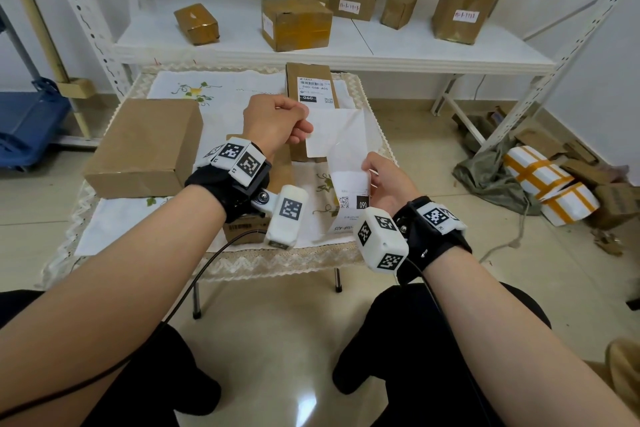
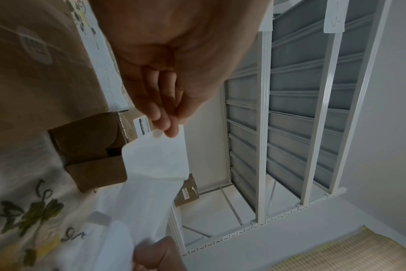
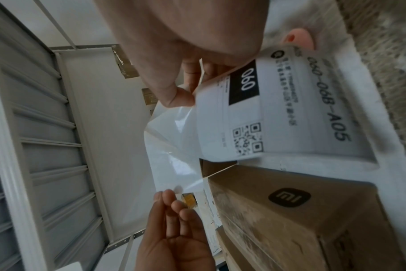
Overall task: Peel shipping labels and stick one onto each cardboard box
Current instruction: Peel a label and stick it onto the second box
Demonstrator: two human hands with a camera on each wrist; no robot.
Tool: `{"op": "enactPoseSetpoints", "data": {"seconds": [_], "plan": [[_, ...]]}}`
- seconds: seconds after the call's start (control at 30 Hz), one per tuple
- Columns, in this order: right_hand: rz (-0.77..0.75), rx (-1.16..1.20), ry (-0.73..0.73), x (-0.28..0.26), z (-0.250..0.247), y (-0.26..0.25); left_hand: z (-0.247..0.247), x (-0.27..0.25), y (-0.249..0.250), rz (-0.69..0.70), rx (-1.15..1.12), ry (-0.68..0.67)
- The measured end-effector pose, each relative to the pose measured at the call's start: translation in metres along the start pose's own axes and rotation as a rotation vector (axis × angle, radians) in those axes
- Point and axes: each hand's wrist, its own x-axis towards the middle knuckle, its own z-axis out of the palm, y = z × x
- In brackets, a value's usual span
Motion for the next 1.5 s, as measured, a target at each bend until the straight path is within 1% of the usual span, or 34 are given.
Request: {"op": "enactPoseSetpoints", "data": {"seconds": [0.17, 0.3, 0.47, 0.7, 0.93, 1.17, 1.37, 1.5], "plan": [[0.001, 0.003, 0.036, -0.001, -0.001, 0.000, -0.001, 0.001, 0.000, 0.026, -0.006, 0.004], [0.020, -0.038, 0.073, 0.001, -0.003, -0.001, -0.003, 0.004, 0.002, 0.055, 0.003, 0.021], [0.006, 0.023, 0.087, 0.001, -0.004, 0.000, -0.005, 0.008, 0.003, 0.071, 0.036, 0.041], [0.012, 0.019, 0.107, 0.003, -0.003, 0.000, -0.008, 0.014, 0.001, 0.071, 0.066, 0.122], [0.016, -0.008, 0.147, 0.008, -0.004, 0.002, -0.014, 0.019, -0.002, 0.082, 0.078, 0.154], [-0.011, 0.037, 0.176, 0.010, -0.006, 0.003, -0.021, 0.024, -0.005, 0.088, 0.097, 0.198], [-0.015, 0.049, 0.184, 0.013, -0.013, 0.006, -0.030, 0.024, -0.010, 0.099, 0.138, 0.195], [-0.029, 0.073, 0.237, 0.017, -0.014, 0.009, -0.034, 0.025, -0.006, 0.086, 0.136, 0.197]]}}
